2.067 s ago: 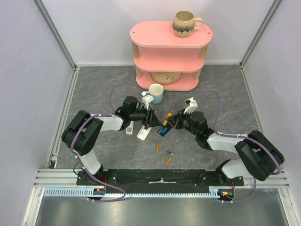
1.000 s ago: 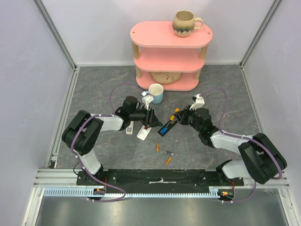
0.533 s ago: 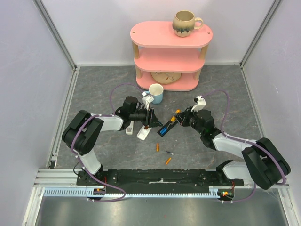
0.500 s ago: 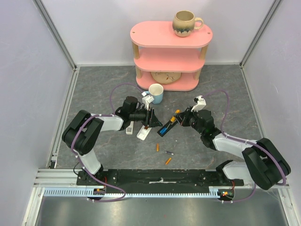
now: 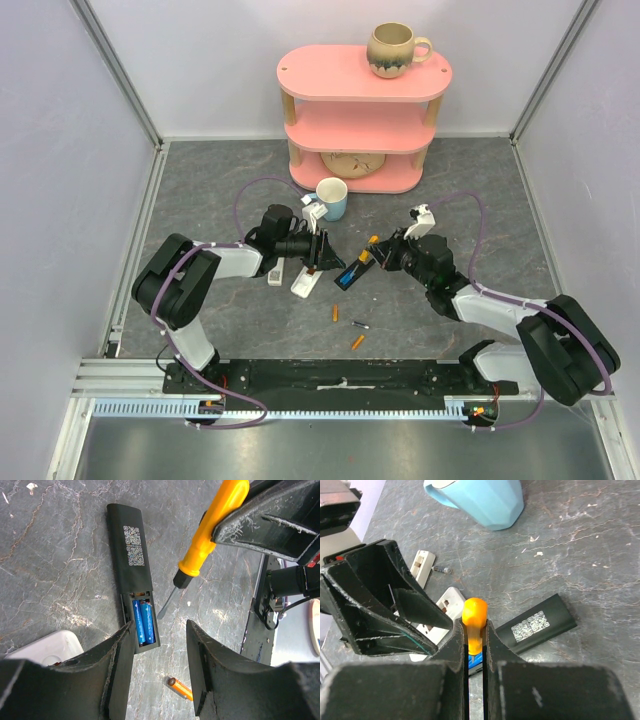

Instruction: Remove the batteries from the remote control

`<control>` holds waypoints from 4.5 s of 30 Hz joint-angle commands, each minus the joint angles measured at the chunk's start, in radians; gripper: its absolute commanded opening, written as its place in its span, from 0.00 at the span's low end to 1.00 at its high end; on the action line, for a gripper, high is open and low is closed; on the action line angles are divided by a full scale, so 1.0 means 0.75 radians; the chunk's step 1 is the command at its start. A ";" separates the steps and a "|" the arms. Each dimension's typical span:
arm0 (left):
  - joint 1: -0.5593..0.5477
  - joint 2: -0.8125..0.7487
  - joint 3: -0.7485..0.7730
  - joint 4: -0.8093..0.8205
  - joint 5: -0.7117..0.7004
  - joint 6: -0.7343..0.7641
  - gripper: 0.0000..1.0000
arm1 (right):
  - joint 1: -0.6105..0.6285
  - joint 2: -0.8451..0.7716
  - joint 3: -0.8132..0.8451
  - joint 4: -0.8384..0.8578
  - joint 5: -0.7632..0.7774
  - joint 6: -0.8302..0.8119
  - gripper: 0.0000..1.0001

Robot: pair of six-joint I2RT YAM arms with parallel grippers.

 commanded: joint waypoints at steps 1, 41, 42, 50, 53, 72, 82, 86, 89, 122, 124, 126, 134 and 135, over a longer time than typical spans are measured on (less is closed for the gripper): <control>0.009 0.012 0.036 0.011 0.038 -0.016 0.52 | 0.000 -0.016 0.019 0.008 0.106 -0.037 0.00; 0.009 0.041 0.067 -0.028 0.060 -0.008 0.51 | -0.008 0.153 0.062 0.227 0.043 0.011 0.00; 0.009 0.045 0.067 -0.028 0.062 -0.010 0.51 | -0.008 0.149 0.058 0.239 0.034 0.016 0.00; 0.009 0.047 0.073 -0.045 0.054 -0.004 0.51 | -0.002 0.239 0.080 0.349 -0.027 0.071 0.00; 0.009 0.035 0.069 -0.049 0.036 0.002 0.51 | 0.021 0.270 0.096 0.346 -0.037 0.079 0.00; 0.024 -0.049 -0.007 0.033 -0.032 -0.010 0.51 | 0.131 0.313 0.113 0.292 0.004 0.069 0.00; 0.022 0.065 0.079 -0.071 -0.001 -0.016 0.50 | 0.127 0.119 0.105 0.135 0.108 0.010 0.00; 0.024 0.124 0.120 -0.128 0.011 -0.020 0.50 | 0.107 0.021 0.078 0.080 0.153 -0.005 0.00; 0.017 0.196 0.171 -0.210 0.030 -0.026 0.50 | 0.072 -0.024 0.060 0.029 0.159 -0.019 0.00; -0.118 0.237 0.245 -0.380 -0.001 0.051 0.48 | -0.092 -0.082 -0.065 0.055 -0.017 0.007 0.00; -0.115 0.245 0.249 -0.384 -0.001 0.051 0.48 | -0.075 -0.029 -0.075 0.108 -0.023 0.030 0.00; -0.115 0.247 0.253 -0.388 -0.001 0.053 0.47 | -0.071 0.002 -0.090 0.165 -0.021 0.052 0.00; -0.113 0.253 0.261 -0.396 0.001 0.060 0.45 | -0.069 0.090 -0.104 0.241 -0.011 0.075 0.00; -0.113 0.253 0.261 -0.398 0.003 0.060 0.45 | -0.069 0.094 -0.108 0.245 -0.007 0.077 0.00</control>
